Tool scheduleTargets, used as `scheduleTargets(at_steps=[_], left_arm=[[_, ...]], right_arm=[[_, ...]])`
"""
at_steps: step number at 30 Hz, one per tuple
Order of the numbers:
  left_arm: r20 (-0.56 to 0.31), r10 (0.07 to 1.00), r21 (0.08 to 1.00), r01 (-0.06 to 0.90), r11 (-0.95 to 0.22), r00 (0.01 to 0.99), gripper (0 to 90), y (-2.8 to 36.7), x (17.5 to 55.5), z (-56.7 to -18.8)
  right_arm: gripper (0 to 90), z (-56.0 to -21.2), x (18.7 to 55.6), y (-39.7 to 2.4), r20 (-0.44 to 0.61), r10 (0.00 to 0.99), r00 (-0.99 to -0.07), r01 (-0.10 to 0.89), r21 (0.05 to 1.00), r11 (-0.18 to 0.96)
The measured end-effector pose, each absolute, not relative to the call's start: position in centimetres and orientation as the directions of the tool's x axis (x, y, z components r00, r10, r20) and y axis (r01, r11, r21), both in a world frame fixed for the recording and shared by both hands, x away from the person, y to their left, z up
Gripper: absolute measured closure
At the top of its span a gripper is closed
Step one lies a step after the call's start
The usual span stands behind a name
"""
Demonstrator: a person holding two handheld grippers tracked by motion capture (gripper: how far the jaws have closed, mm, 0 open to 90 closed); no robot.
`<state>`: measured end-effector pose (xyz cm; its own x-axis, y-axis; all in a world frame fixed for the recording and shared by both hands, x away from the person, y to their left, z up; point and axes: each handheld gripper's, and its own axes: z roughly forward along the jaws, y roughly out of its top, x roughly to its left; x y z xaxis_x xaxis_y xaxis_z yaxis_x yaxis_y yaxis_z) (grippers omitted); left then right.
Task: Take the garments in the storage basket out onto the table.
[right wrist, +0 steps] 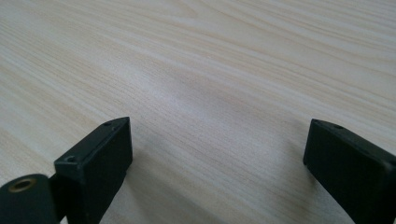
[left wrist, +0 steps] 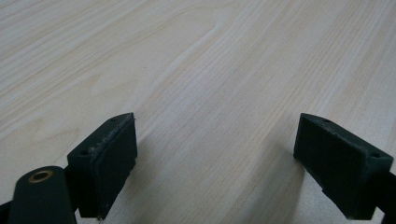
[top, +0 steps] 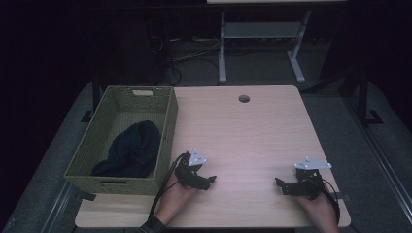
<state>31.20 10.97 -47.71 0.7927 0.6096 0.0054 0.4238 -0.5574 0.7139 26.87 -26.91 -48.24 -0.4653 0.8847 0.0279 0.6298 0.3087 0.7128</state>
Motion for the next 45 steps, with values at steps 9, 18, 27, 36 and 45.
scheduleTargets(at_steps=[9, 18, 27, 36, 45], left_arm=[[0.006, 0.625, 0.712, 0.435, -0.551, 0.781, 12.9, 10.9, 30.9, -47.7], [0.002, 0.615, 0.717, 0.428, -0.55, 0.788, 13.0, 10.9, 30.9, -47.7], [-0.008, 0.608, 0.716, 0.429, -0.551, 0.794, 13.3, 10.8, 30.9, -47.5], [-0.004, 0.603, 0.722, 0.42, -0.55, 0.797, 13.6, 10.9, 30.7, -47.0], [0.016, 0.596, 0.737, 0.393, -0.55, 0.803, 13.7, 11.0, 30.6, -46.0]], right_arm=[[7.6, -48.2, 26.9, -26.9, 0.028, 0.885, -0.465, 0.63, 0.713, 0.308], [7.5, -48.2, 26.8, -26.9, 0.028, 0.888, -0.46, 0.632, 0.712, 0.305], [7.6, -48.2, 26.8, -26.9, 0.031, 0.889, -0.458, 0.635, 0.711, 0.302], [7.6, -48.2, 26.8, -26.9, 0.031, 0.889, -0.458, 0.635, 0.711, 0.302], [7.5, -48.2, 26.8, -26.9, 0.028, 0.887, -0.46, 0.631, 0.713, 0.305]])
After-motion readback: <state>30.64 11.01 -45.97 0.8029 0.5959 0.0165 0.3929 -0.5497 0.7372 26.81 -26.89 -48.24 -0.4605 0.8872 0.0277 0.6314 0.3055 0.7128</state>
